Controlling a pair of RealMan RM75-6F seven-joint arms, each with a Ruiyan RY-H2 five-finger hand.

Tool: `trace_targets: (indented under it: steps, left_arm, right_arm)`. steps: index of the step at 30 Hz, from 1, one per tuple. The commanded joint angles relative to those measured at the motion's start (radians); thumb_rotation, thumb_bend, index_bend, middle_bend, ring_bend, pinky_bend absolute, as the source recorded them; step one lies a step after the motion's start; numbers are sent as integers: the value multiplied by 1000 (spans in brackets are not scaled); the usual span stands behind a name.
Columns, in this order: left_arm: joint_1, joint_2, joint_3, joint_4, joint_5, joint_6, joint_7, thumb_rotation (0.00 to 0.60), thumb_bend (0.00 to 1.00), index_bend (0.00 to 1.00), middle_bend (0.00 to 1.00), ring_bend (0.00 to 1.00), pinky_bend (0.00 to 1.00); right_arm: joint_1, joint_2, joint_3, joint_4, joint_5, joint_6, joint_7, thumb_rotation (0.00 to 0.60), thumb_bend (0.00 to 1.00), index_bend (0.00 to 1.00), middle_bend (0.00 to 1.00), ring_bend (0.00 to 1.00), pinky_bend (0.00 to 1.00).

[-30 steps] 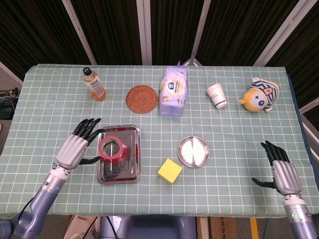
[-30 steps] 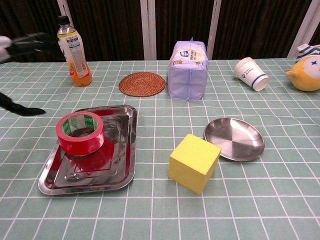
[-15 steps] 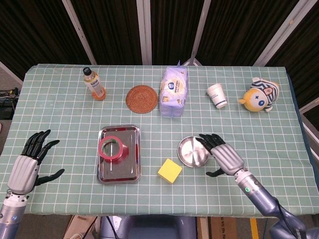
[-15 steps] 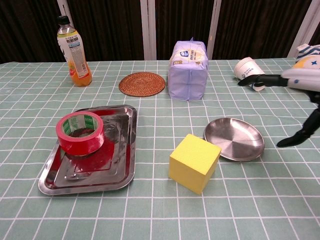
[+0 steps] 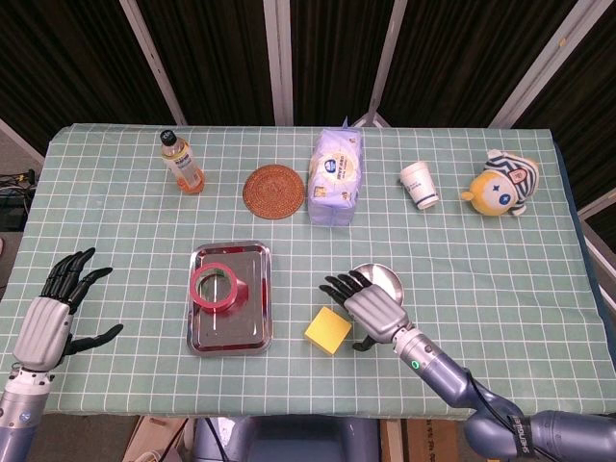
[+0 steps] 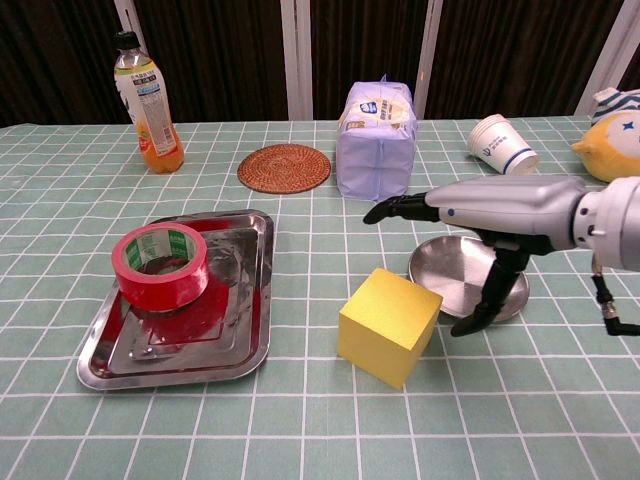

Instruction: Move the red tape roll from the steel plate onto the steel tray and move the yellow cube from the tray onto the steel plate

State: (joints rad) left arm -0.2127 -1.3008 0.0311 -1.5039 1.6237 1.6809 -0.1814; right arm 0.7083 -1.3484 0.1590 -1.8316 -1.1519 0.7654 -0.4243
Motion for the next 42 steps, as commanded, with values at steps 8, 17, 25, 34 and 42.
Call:
trace_targets:
  steps: [8, 17, 25, 34, 42]
  left_arm:
    - [10, 8, -10, -22, -7, -29, -12, 600, 0, 200, 0, 0, 49]
    - [21, 11, -24, -30, -7, -36, -14, 600, 0, 201, 0, 0, 53]
    - [27, 15, -31, -39, -4, -49, -25, 600, 0, 203, 0, 0, 58]
    - [33, 19, -40, -42, 0, -55, -40, 600, 0, 205, 0, 0, 62]
    - [40, 24, -49, -47, -4, -55, -57, 600, 0, 208, 0, 0, 65]
  right_arm:
    - [54, -72, -30, 29, 35, 0, -36, 600, 15, 0, 12, 82, 0]
    - [86, -102, -42, 74, 53, 4, -36, 600, 15, 15, 112, 235, 0]
    - [85, -110, -61, 104, 31, 29, -14, 600, 106, 213, 296, 348, 0]
    - [81, -100, -76, 84, 50, 69, -32, 600, 148, 329, 312, 352, 0]
    - [78, -94, -96, 70, 38, 88, -45, 600, 149, 427, 313, 352, 0]
